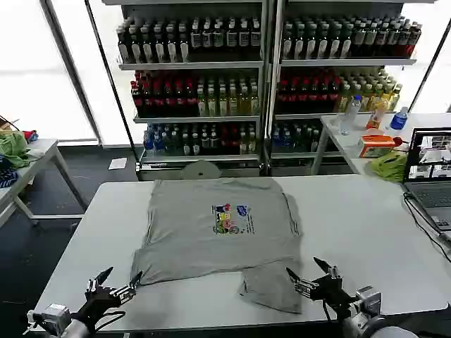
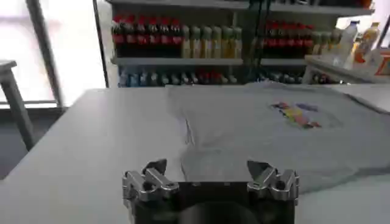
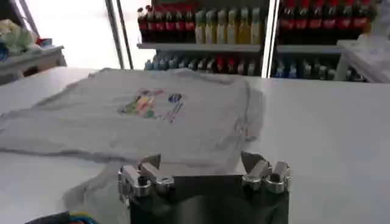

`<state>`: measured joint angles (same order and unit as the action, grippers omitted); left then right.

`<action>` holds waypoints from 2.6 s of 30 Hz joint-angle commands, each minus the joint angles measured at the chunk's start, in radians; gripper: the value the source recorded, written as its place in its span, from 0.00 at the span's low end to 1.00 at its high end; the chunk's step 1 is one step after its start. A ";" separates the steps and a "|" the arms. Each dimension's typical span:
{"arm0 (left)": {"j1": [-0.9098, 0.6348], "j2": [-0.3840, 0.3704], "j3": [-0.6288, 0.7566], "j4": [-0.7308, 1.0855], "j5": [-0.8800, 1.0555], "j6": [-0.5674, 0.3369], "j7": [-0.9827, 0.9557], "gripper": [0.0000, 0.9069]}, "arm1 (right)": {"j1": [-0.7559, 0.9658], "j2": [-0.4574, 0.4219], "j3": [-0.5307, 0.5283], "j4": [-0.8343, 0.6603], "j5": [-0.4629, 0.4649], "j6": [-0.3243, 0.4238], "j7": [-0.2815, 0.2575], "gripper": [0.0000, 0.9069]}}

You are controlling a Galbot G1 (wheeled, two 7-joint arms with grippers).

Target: Fold and organize the clothes.

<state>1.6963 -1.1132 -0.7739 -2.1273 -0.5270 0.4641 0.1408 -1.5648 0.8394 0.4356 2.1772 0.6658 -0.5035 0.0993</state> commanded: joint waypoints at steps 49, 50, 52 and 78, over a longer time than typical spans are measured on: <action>-0.063 -0.030 0.071 0.089 -0.085 0.067 -0.026 0.01 | -0.001 0.029 -0.073 0.001 0.067 -0.018 0.021 0.00; -0.063 -0.036 0.066 0.082 -0.085 0.067 -0.026 0.01 | -0.004 0.023 -0.064 0.002 0.065 -0.007 0.009 0.00; -0.058 -0.046 0.054 0.066 -0.084 0.060 -0.028 0.01 | -0.008 0.006 -0.033 0.002 0.065 0.028 -0.024 0.00; 0.125 -0.061 -0.063 -0.145 -0.096 0.064 -0.023 0.01 | -0.221 -0.046 0.101 0.159 0.033 0.110 -0.205 0.00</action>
<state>1.7608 -1.1798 -0.8000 -2.2034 -0.6069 0.5265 0.1129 -1.7385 0.8033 0.5186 2.3095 0.7140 -0.4149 -0.0641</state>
